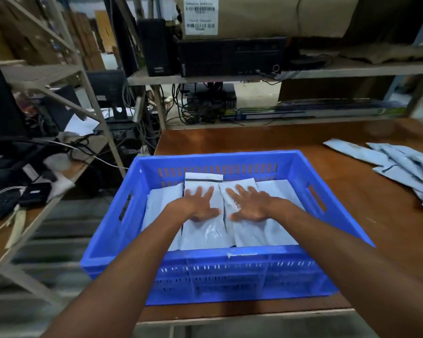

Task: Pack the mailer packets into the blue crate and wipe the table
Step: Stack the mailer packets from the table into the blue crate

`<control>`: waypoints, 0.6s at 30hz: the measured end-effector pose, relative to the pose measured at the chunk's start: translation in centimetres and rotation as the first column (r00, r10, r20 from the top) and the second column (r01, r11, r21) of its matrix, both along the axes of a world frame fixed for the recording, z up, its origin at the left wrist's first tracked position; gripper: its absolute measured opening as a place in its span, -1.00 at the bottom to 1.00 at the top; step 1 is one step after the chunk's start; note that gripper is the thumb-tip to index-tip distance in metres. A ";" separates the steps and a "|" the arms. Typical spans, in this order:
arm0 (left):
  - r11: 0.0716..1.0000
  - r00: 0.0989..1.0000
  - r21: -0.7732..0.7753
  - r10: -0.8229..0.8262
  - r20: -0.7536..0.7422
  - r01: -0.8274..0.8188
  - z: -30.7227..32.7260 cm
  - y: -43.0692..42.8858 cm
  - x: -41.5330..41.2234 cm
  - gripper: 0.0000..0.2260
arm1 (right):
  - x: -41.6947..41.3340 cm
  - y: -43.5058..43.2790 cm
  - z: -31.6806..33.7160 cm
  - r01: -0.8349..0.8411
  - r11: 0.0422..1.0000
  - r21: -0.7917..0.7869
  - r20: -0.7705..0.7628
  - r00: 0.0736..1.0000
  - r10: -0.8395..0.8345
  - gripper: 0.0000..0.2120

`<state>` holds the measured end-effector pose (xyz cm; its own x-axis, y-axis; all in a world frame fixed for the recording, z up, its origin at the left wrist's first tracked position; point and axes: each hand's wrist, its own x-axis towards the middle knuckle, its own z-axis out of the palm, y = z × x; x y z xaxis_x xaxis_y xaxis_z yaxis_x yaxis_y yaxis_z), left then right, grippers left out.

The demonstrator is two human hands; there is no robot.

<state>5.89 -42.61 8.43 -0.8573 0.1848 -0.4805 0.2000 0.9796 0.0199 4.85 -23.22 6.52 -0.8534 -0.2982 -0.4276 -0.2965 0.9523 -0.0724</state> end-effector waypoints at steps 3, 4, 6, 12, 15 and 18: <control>0.997 0.997 -0.074 0.008 0.078 -0.002 -0.9 0.0 0.0 -0.30 | -0.4 0.0 -0.9 0.023 0.999 -0.023 0.056 0.998 -0.022 -0.20; 0.996 0.997 -0.087 0.005 0.073 0.002 -0.9 0.0 0.1 -0.30 | -0.3 -0.2 -1.1 0.022 0.999 -0.025 0.052 0.998 -0.021 -0.19; 0.996 0.999 -0.095 0.006 0.050 -0.001 -0.4 0.2 0.5 -0.29 | 0.1 -0.5 -1.2 0.027 0.999 -0.033 0.037 0.999 -0.026 -0.18; 0.994 0.949 0.086 0.097 -0.300 -0.074 0.9 0.5 -0.7 -0.33 | -0.4 2.2 2.8 0.003 0.976 -0.219 -0.274 0.960 -0.065 -0.28; 0.957 0.866 0.286 0.110 -0.487 0.040 3.6 5.9 -0.9 -0.49 | -0.7 8.2 6.3 -0.050 0.912 -0.406 -0.494 0.852 -0.173 -0.56; 0.912 0.792 0.354 0.055 -0.608 0.207 5.7 14.5 -0.5 -0.58 | 0.4 16.4 8.3 0.032 0.834 -0.551 -0.494 0.793 -0.357 -0.76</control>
